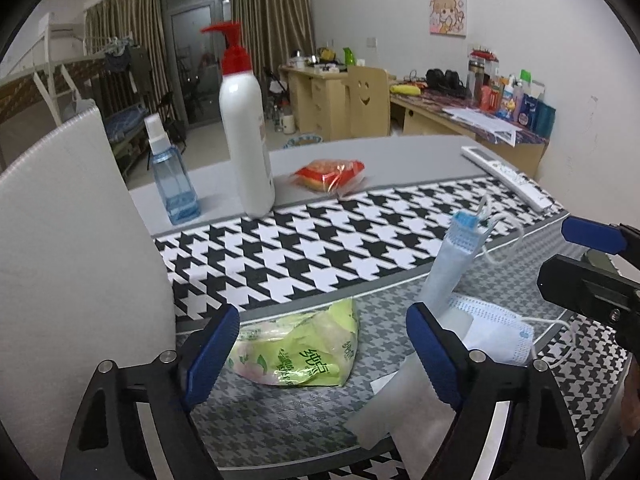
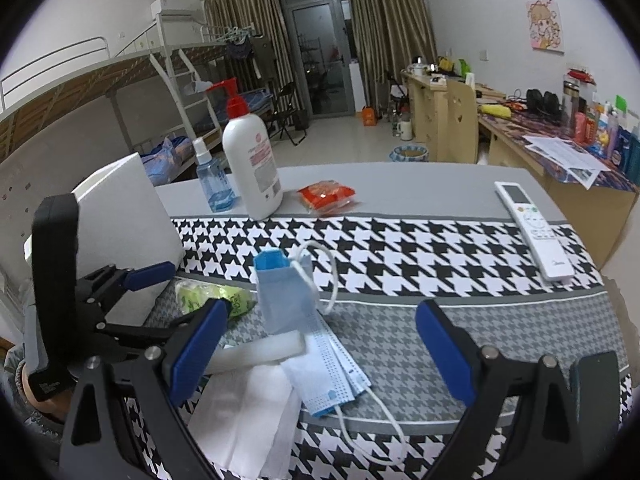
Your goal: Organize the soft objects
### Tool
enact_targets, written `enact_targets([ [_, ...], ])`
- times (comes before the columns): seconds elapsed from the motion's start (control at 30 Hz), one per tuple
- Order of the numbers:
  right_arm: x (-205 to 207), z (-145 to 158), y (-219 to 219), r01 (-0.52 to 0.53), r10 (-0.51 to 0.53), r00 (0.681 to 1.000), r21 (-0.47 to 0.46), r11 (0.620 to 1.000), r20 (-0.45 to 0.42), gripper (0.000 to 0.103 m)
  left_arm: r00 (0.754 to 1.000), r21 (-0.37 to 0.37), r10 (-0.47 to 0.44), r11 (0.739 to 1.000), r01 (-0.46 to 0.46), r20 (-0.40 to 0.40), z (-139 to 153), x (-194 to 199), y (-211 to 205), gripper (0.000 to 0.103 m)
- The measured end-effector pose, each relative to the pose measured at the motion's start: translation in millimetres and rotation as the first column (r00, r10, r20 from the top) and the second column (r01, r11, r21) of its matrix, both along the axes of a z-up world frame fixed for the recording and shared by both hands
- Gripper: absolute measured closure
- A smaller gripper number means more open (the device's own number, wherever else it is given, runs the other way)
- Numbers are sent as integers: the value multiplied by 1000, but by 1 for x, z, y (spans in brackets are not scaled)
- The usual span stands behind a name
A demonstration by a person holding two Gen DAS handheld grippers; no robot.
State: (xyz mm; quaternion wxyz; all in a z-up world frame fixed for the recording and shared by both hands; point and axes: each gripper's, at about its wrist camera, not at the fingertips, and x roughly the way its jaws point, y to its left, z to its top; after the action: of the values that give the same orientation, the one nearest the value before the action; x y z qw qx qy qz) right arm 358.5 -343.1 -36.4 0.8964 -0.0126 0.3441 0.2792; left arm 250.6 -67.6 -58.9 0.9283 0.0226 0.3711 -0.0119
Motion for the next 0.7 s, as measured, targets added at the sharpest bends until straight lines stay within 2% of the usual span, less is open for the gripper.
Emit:
enact_targets([
  [0.33,18,-13,14,-37,37,998,-10,999,-59,6,998,-30,-9,1000,7,-65,-13,9,8,45],
  [0.57,23,-19,21,-59,58,995,-8,998,-78,6,996,-58,-26,998,21,-86,-17,9,10,53],
  [0.6,24,-19,22,-61,61,995,-7,998,-81,6,996,-67,-31,997,25,-89,-18,9,10,57],
  [0.7,26,-20,24,-70,69,993,-5,998,-91,12,994,-82,-47,996,39,-98,-20,9,10,66],
])
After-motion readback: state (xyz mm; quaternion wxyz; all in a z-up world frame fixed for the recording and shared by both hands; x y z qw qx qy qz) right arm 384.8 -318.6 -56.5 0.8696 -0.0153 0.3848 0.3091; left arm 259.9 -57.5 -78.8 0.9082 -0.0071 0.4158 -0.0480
